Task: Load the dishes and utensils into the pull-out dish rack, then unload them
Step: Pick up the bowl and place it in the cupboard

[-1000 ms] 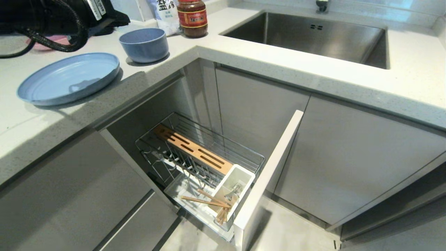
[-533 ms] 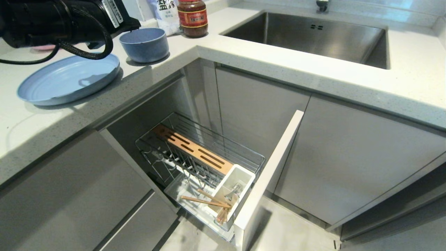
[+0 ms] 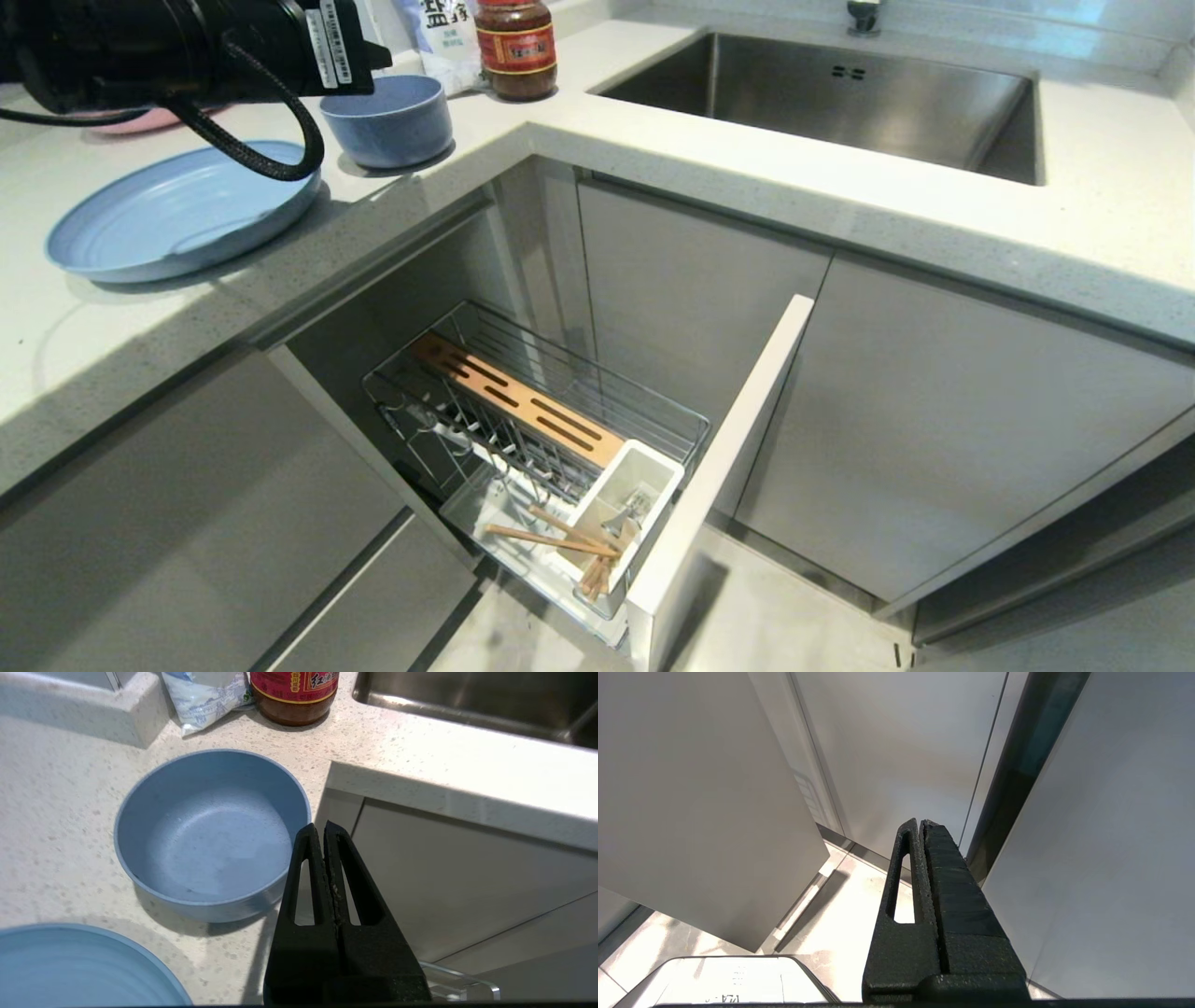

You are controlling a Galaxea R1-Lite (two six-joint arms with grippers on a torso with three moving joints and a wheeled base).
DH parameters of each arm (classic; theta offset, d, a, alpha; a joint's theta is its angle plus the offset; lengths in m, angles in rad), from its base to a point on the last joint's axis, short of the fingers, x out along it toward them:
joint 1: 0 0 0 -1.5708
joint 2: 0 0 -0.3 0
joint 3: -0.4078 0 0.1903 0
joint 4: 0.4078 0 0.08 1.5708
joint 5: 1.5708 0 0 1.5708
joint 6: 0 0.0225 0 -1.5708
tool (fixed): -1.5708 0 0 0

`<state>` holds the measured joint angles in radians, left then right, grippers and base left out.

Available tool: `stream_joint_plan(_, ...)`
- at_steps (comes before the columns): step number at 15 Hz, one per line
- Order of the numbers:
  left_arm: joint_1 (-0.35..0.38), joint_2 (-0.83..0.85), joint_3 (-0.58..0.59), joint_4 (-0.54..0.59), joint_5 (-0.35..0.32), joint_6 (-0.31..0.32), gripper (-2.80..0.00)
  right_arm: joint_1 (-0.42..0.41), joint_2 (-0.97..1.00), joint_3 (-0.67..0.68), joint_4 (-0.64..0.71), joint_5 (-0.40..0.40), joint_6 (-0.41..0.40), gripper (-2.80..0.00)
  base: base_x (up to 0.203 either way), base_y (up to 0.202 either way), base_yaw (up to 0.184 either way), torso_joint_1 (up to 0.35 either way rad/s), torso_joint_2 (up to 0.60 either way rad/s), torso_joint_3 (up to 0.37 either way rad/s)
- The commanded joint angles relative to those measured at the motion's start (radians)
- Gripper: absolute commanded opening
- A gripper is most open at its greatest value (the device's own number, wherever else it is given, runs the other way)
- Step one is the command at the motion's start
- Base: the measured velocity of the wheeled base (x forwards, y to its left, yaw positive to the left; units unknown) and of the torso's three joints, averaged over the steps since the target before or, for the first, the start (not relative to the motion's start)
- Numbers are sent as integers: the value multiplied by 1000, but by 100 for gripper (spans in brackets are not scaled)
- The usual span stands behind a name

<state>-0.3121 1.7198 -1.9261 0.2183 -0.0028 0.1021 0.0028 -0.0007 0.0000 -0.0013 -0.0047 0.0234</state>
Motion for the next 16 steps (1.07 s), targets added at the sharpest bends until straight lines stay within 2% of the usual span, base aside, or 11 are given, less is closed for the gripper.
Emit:
stream_joint_plan(1, 1, 12, -1, 3, 5, 65, -280, 0, -4, 2, 0, 0, 1, -280, 0, 0, 0, 0, 0, 0)
stream_joint_plan(5, 1, 46, -1, 1, 54, 134, -280, 0, -4, 2, 0, 0, 0, -280, 0, 0, 0, 0, 0, 0)
stream_joint_plan(11, 1, 66, -2, -11, 55, 151, -280, 0, -4, 2, 0, 0, 0, -280, 0, 0, 0, 0, 0, 0)
stream_joint_plan(12, 1, 66, -3, -13, 55, 158, -191, 0, -4, 2, 0, 0, 0, -280, 0, 0, 0, 0, 0, 0)
stream_joint_plan(13, 1, 66, -4, -13, 56, 168, 0, 0, -4, 2, 0, 0, 0, -280, 0, 0, 0, 0, 0, 0)
stream_joint_plan(16, 1, 64, -4, -13, 55, 168, 0, 0, -4, 2, 0, 0, 0, -280, 0, 0, 0, 0, 0, 0)
